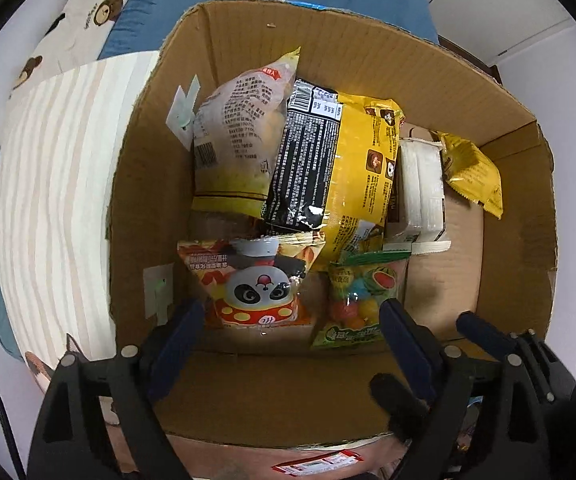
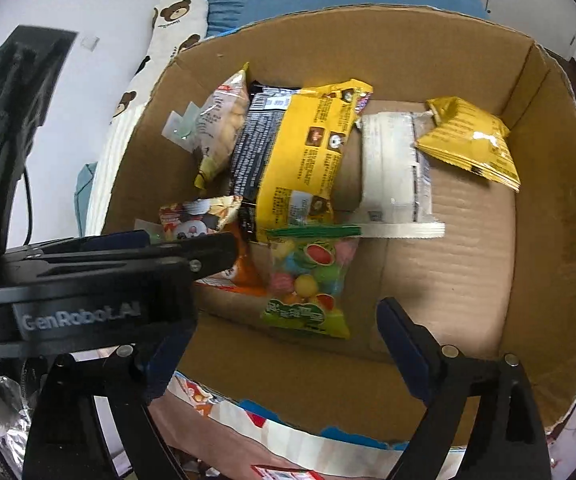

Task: Organize snacks
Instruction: 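Carry both packets into the box and open both tools to release them, then move both tools back toward the remaining snacks on the bed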

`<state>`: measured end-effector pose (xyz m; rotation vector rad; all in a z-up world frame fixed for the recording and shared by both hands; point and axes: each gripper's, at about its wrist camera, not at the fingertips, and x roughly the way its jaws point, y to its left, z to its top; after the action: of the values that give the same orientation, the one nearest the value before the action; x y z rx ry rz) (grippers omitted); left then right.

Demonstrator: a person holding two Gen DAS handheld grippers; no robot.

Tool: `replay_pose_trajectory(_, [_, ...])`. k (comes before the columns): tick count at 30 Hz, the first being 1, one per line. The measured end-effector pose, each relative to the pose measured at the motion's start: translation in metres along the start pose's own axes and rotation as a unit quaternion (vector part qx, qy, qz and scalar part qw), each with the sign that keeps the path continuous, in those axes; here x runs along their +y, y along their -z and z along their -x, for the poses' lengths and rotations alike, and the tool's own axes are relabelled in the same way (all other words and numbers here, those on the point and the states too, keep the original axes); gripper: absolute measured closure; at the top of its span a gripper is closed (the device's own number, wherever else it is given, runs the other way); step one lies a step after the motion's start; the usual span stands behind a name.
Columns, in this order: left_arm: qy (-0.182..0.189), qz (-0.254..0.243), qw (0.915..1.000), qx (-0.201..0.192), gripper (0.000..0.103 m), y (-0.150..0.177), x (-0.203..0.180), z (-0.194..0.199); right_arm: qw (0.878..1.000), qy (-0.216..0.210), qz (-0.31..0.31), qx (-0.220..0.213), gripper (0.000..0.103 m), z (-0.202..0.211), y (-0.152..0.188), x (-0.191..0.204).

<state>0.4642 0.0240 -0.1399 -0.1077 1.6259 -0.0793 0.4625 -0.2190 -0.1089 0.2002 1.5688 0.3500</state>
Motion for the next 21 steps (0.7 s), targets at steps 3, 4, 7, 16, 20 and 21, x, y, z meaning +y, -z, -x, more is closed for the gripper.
replay_pose_trajectory(3, [-0.006, -0.003, 0.9999, -0.007, 0.013, 0.004, 0.0, 0.002, 1.0, 0.015, -0.011, -0.002, 0.01, 0.005, 0.005, -0.007])
replay_pose_trajectory(4, [-0.01, -0.005, 0.9999, -0.01, 0.013, 0.006, -0.001, 0.002, 1.0, 0.02, -0.018, -0.006, 0.01, 0.006, 0.006, -0.012])
replay_pose_trajectory(7, [-0.017, -0.005, 0.9997, -0.016, 0.013, 0.01, 0.002, 0.003, 0.999, 0.031, -0.031, -0.008, 0.01, 0.01, 0.008, -0.021])
replay_pose_trajectory(16, [-0.023, -0.015, 0.9987, -0.042, 0.013, 0.026, 0.0, 0.014, 0.997, 0.068, -0.033, -0.032, 0.01, 0.035, 0.018, -0.031])
replay_pose_trajectory(20, [-0.033, -0.024, 0.9961, -0.079, 0.013, 0.035, -0.002, 0.037, 0.994, 0.084, -0.028, -0.06, 0.01, 0.051, 0.023, -0.026])
replay_pose_trajectory(21, [-0.031, -0.025, 0.9949, -0.093, 0.013, 0.039, -0.002, 0.046, 0.994, 0.086, -0.028, -0.067, 0.01, 0.056, 0.025, -0.026])
